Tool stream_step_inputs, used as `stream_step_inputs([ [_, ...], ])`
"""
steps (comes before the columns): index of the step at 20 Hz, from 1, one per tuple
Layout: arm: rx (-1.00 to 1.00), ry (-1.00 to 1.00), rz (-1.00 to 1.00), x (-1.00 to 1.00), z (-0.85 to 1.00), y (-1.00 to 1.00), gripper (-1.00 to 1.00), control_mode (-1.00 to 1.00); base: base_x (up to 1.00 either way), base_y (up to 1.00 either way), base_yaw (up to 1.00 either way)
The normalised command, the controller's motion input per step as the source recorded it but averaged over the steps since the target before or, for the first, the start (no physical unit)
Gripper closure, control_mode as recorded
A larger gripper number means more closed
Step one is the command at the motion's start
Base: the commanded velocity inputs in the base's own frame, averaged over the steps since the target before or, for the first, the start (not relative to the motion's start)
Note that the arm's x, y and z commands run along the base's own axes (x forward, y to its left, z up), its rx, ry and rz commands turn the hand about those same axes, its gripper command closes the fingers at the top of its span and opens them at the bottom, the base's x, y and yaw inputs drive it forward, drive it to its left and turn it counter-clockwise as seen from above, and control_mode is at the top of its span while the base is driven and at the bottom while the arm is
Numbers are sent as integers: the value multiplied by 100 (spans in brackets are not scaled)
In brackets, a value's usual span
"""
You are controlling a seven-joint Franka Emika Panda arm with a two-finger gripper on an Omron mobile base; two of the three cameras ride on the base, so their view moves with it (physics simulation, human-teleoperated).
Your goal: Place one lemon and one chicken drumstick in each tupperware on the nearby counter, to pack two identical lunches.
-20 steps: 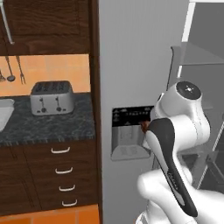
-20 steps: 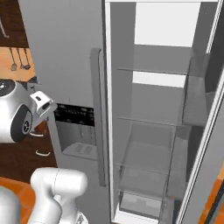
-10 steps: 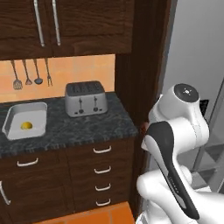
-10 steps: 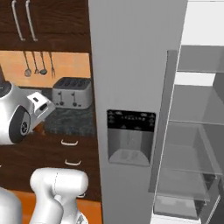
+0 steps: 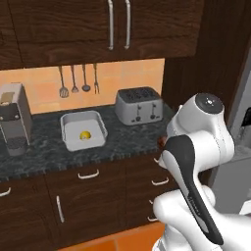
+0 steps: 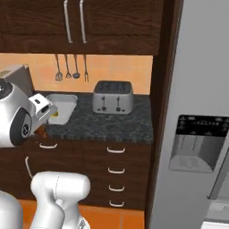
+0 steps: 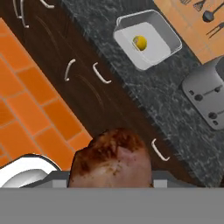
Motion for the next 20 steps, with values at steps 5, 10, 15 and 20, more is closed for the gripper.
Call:
stream_step_inputs([
  [5,0,0,0,0,0,0,100,100,40,100,-3],
  [10,0,0,0,0,0,0,100,100,45,62,0],
  [15,0,0,0,0,0,0,100,100,73,2,0],
  [20,3,2,0,0,0,0,100,-100,42,0,0],
])
